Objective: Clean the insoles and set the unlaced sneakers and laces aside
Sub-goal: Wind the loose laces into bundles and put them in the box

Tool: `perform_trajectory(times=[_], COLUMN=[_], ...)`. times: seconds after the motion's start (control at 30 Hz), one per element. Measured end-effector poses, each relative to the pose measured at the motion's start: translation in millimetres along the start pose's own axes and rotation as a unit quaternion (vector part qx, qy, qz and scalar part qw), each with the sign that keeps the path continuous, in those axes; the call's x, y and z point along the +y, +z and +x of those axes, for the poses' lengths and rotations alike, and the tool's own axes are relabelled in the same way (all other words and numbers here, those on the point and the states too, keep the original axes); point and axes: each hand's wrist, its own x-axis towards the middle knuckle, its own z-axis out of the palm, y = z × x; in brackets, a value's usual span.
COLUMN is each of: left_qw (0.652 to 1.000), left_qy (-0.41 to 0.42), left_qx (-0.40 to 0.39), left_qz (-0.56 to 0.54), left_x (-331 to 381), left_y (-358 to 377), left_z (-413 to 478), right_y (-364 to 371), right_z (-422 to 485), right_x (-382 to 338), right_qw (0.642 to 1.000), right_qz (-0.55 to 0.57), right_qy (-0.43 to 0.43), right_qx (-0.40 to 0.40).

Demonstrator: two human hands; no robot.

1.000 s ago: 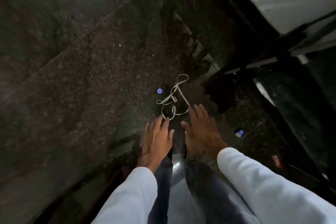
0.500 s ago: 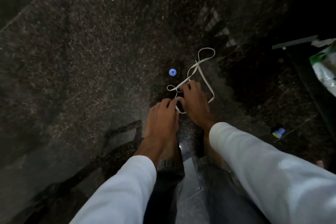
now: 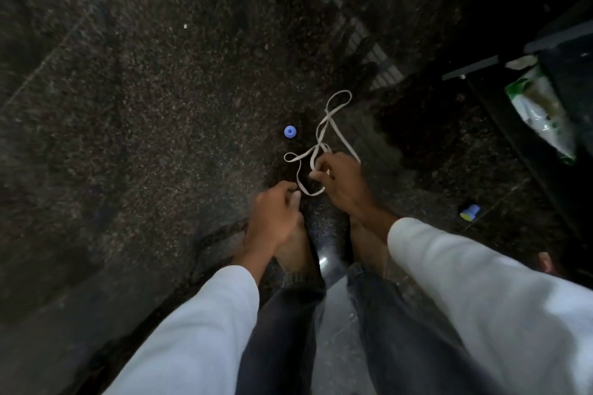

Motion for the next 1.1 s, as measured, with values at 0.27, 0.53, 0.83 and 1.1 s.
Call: perform_trajectory(times=[0.27,0.53,0.83,1.1], left_qw=[0.928,0.923,0.906,0.874], left_qy=[-0.122,-0.065,0.038,0.138], left_qx=[-0.04,-0.037,-0.061,-0.222], left_qz=[-0.349,-0.378,-0.418,-0.409], left_x=[104,207,289,307], left_y=[-30,-88,-180,-233], left_z=[-106,-250,-416,-565], right_y=[-144,-260,-371,-436], right_z=[-119,-231,-335,-422], right_x=[-129,-230,-295,-362], right_qw=[0.969,0.968,0.978,0.965], right_qz=[0.226,0.245,0.161,0.215], right_qy=[0.103,0.047,-0.045,-0.126], right_qx=[0.004,0.033,0.128,-0.078])
